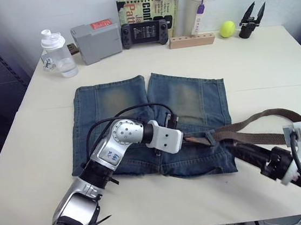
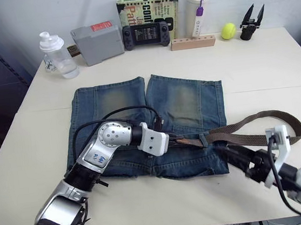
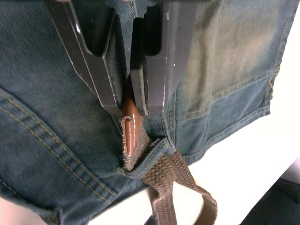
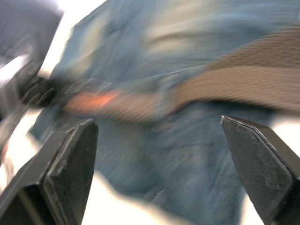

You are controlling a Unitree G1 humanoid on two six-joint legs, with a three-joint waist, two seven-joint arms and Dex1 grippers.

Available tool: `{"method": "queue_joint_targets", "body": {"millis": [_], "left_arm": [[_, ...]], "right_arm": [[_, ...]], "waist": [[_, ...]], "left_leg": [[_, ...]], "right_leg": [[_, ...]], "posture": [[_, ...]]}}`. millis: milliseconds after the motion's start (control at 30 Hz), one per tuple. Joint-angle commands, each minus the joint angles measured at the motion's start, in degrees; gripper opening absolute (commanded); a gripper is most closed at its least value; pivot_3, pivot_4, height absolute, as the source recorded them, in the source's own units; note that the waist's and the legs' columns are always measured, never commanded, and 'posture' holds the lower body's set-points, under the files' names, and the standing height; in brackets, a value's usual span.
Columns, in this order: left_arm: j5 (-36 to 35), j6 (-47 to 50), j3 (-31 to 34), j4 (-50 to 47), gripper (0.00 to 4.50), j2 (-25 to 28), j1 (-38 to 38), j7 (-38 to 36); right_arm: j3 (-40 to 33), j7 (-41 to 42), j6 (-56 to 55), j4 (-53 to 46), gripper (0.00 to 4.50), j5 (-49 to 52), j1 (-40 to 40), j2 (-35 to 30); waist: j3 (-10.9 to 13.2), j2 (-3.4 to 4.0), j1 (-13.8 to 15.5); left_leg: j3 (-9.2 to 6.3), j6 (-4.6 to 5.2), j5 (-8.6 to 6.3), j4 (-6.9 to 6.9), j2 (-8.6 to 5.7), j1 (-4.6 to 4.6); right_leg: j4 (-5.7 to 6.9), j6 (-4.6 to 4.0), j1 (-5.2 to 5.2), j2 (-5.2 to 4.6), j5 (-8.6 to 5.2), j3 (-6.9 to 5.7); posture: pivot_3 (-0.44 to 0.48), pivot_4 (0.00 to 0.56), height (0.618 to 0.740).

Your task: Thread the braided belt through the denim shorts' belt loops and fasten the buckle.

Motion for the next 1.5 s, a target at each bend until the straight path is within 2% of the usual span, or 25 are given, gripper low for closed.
{"method": "queue_joint_targets", "body": {"millis": [33, 133, 233, 367, 500, 533, 567, 600, 667, 700, 800, 833, 967, 1100, 1300, 1500], "left_arm": [[-1.99, 0.64, 1.05, -1.13, 0.3, -0.33, -0.6, 0.05], [-2.54, 1.41, 1.2, -1.26, 0.3, -0.12, -0.45, -0.28], [-3.42, 2.67, 1.26, -2.21, 0.3, 0.06, -0.18, -0.76], [-3.92, 3.69, 1.36, -2.78, 0.3, 0.21, -0.72, -0.91], [-4.05, 4.83, 2.36, -4.5, 0.3, 1.16, -1.36, -1.0], [-4.3, 5.13, 2.94, -5.26, 0.3, 1.75, -1.39, -1.14], [-4.42, 5.19, 3.47, -5.92, 0.3, 2.47, -1.36, -1.31], [-4.33, 4.93, 3.91, -6.55, 0.3, 3.29, -1.27, -1.48], [-3.65, 3.25, 4.72, -7.72, 0.3, 5.51, -0.97, -1.98], [-3.46, 2.54, 5.12, -8.47, 0.3, 6.7, -0.72, -2.39], [-3.68, -0.65, 6.38, -11.07, 0.3, 10.43, 0.59, -3.91], [-3.7, -1.72, 6.78, -11.52, 0.3, 11.41, 1.12, -4.05], [-3.78, -4.57, 8.08, -12.17, 0.3, 15.18, 4.04, -3.78], [-3.93, -6.8, 9.38, -12.88, 0.3, 17.11, 6.56, -2.2], [-2.19, -8.47, 9.48, -12.79, 0.3, 16.35, 8.11, 1.41], [-1.65, -7.75, 8.88, -13.36, 0.3, 14.93, 7.92, 3.54]], "right_arm": [[6.08, 9.46, -8.68, -6.14, 4.47, -18.97, 2.64, -3.26], [13.95, 11.44, -17.89, -6.62, 4.47, -36.56, 2.66, -6.03], [20.69, 11.98, -27.46, -3.07, 4.47, -52.28, 2.09, -7.98], [25.55, 11.54, -34.29, 0.99, 4.47, -62.48, -0.29, -7.23], [28.69, 10.08, -35.53, 4.77, 3.3, -69.97, -1.69, -7.1], [29.13, 9.62, -35.19, 5.59, 2.78, -70.82, -2.03, -6.81], [29.35, 9.18, -34.72, 6.06, 2.66, -71.25, -2.26, -6.48], [29.47, 8.6, -34.1, 6.38, 2.14, -71.7, -2.44, -6.14], [29.98, 7.72, -33.7, 7.09, 1.63, -72.64, -3.26, -5.45], [30.24, 7.47, -33.47, 7.38, 1.06, -72.83, -3.67, -5.08], [31.27, 6.87, -31.82, 7.68, 0.19, -73.0, -5.52, -3.98], [31.5, 6.77, -31.36, 7.72, 0.03, -73.09, -6.07, -3.77], [30.5, 5.45, -30.72, 9.34, 0.03, -74.39, -8.03, -3.09], [26.03, 5.29, -31.0, 13.58, 0.03, -75.14, -8.17, -4.03], [20.4, 5.68, -34.94, 21.98, 0.03, -76.75, -8.92, -6.36], [20.21, 6.99, -39.77, 25.05, 0.03, -77.92, -11.19, -7.15]], "waist": [[0.0, 0.0, -0.06], [0.01, -0.01, -0.09], [0.01, -0.01, 0.08], [0.01, -0.02, -0.01], [0.01, -0.02, -0.04], [0.01, -0.02, -0.04], [0.01, -0.02, -0.07], [0.01, -0.02, -0.08], [0.02, -0.03, -0.12], [0.02, -0.03, -0.13], [0.01, -0.03, -0.14], [0.01, -0.03, -0.16], [0.0, -0.05, -0.39], [0.0, -0.06, -0.08], [0.0, -0.05, 0.97], [0.0, -0.05, 1.05]], "left_leg": [[0.01, 0.01, 0.0, 0.01, -0.02, 0.0], [0.02, 0.04, -0.02, 0.06, -0.05, 0.01], [0.04, 0.03, -0.02, 0.1, -0.09, -0.01], [0.04, 0.02, -0.01, 0.12, -0.1, 0.0], [0.03, -0.01, 0.0, 0.12, -0.06, 0.0], [0.03, -0.01, 0.01, 0.12, -0.06, 0.0], [0.03, -0.01, 0.01, 0.12, -0.06, 0.01], [0.02, -0.01, 0.01, 0.13, -0.05, 0.02], [0.02, -0.02, 0.01, 0.13, -0.04, 0.02], [0.02, -0.02, 0.01, 0.14, -0.04, 0.02], [0.01, -0.02, 0.01, 0.14, -0.03, 0.06], [0.01, -0.02, 0.01, 0.14, -0.03, 0.07], [0.0, -0.03, 0.01, 0.17, -0.02, 0.1], [-0.01, -0.03, 0.01, 0.18, -0.04, 0.12], [-0.12, 0.01, 0.0, 0.29, -0.15, 0.1], [-0.22, 0.02, 0.01, 0.28, -0.13, 0.12]], "right_leg": [[0.0, 0.01, 0.0, -0.02, 0.0, 0.03], [-0.01, 0.04, 0.0, -0.03, 0.02, 0.06], [-0.02, 0.05, 0.0, -0.04, 0.03, 0.04], [-0.03, 0.07, 0.03, -0.04, 0.04, 0.03], [-0.02, 0.07, 0.03, -0.01, 0.04, -0.01], [-0.03, 0.07, 0.04, -0.01, 0.04, -0.01], [-0.03, 0.07, 0.04, -0.01, 0.04, -0.01], [-0.02, 0.07, 0.06, 0.0, 0.04, -0.01], [-0.03, 0.07, 0.08, 0.01, 0.04, -0.02], [-0.03, 0.07, 0.08, 0.01, 0.04, -0.02], [-0.03, 0.07, 0.13, 0.01, 0.04, -0.02], [-0.03, 0.07, 0.14, 0.0, 0.04, -0.02], [-0.02, 0.06, 0.19, 0.0, 0.04, -0.02], [-0.01, 0.06, 0.21, -0.03, 0.04, -0.02], [-0.26, 0.2, 0.47, -0.13, 0.16, -0.1], [-0.4, 0.23, 0.63, -0.1, 0.21, -0.26]], "posture": [[0.0, 0.15, 0.726], [0.0, 0.15, 0.726], [0.0, 0.15, 0.726], [0.0, 0.15, 0.726], [0.0, 0.15, 0.726], [0.0, 0.15, 0.726], [0.0, 0.15, 0.726], [0.0, 0.15, 0.726], [0.0, 0.15, 0.726], [0.0, 0.15, 0.726], [0.0, 0.15, 0.726], [0.0, 0.15, 0.726], [0.0, 0.15, 0.726], [0.0, 0.15, 0.726], [0.0, 0.15, 0.726], [0.0, 0.15, 0.726]]}}
